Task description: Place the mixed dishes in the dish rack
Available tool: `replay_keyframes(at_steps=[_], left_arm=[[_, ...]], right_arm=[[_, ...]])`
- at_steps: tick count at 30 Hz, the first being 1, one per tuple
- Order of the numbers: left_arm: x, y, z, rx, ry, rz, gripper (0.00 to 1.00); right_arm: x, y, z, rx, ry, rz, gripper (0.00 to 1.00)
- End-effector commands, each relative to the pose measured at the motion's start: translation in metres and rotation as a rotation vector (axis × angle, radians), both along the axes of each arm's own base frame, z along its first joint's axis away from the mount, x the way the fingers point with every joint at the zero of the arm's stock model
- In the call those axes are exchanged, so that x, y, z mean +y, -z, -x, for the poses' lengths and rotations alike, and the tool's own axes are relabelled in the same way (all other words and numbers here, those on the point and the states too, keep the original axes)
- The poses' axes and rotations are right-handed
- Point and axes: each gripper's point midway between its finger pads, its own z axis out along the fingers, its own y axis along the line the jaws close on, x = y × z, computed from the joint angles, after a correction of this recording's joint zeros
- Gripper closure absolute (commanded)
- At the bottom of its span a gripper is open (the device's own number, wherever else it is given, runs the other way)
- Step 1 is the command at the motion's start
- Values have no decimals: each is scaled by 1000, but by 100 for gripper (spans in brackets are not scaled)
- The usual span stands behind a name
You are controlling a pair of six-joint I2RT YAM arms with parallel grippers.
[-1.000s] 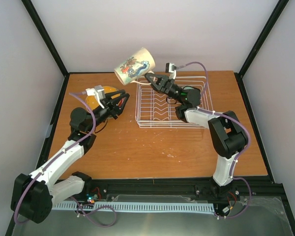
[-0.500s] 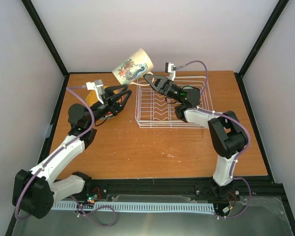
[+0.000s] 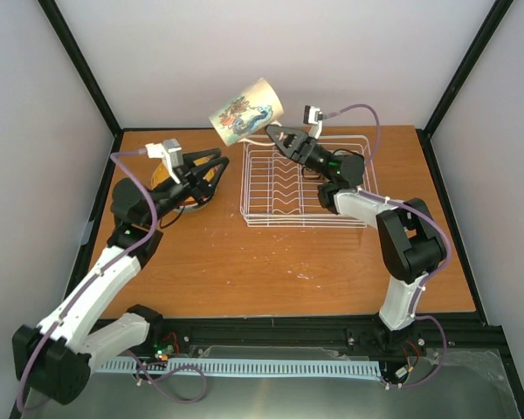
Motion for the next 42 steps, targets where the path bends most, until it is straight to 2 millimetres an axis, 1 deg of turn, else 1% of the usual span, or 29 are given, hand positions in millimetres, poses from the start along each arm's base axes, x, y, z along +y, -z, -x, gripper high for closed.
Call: replay_keyframes(at_steps=[1,4,6,8,11,13,16,17,19,21,23,24,26,28,32,36,39,42], left_arm=[[27,-20,7,-52,-195,-92,60],[43,-21,9,-55,-291,-125,59],[47,-21,7,-65,-325,-133,54],[47,-20,3,-69,-334,-146,47],[43,-17,-9,-58,-340,-166,45],[40,-16,-16,-55,-344,-178,41],[39,-18,-22,-73,-355,-185,39],[39,-20,-23,-80,-357,-183,36],[36,-25,-23,-94,-341,-179,34],[31,-31,-18,-112,-302,-175,29],[25,-38,-6,-136,-243,-163,26],[21,-41,2,-157,-200,-160,20],[18,-46,14,-180,-152,-162,15],[16,-49,20,-189,-127,-176,10],[16,-48,20,-184,-114,-208,8],[21,-48,19,-182,-70,-189,5],[27,-41,9,-152,-39,-193,4],[37,-34,-1,-133,-55,-208,2]], right_arm=[[-47,-68,33,-196,61,-190,97],[-48,-70,32,-176,45,-197,97],[-47,-69,30,-154,30,-200,97],[-45,-69,29,-137,12,-201,97],[-45,-70,32,-130,1,-201,97],[-46,-71,35,-124,-7,-202,97],[-44,-72,39,-111,-34,-198,97],[-42,-71,40,-108,-43,-195,97],[-40,-68,41,-99,-49,-189,97],[-40,-65,40,-92,-47,-185,97],[-38,-62,39,-90,-53,-176,97],[-36,-59,37,-85,-58,-168,97],[-34,-56,36,-76,-73,-157,97],[-33,-55,37,-73,-80,-151,97],[-33,-60,45,-79,-104,-144,97],[-34,-64,54,-81,-132,-135,97],[-34,-69,64,-95,-153,-127,97],[-38,-78,77,-130,-164,-119,97]])
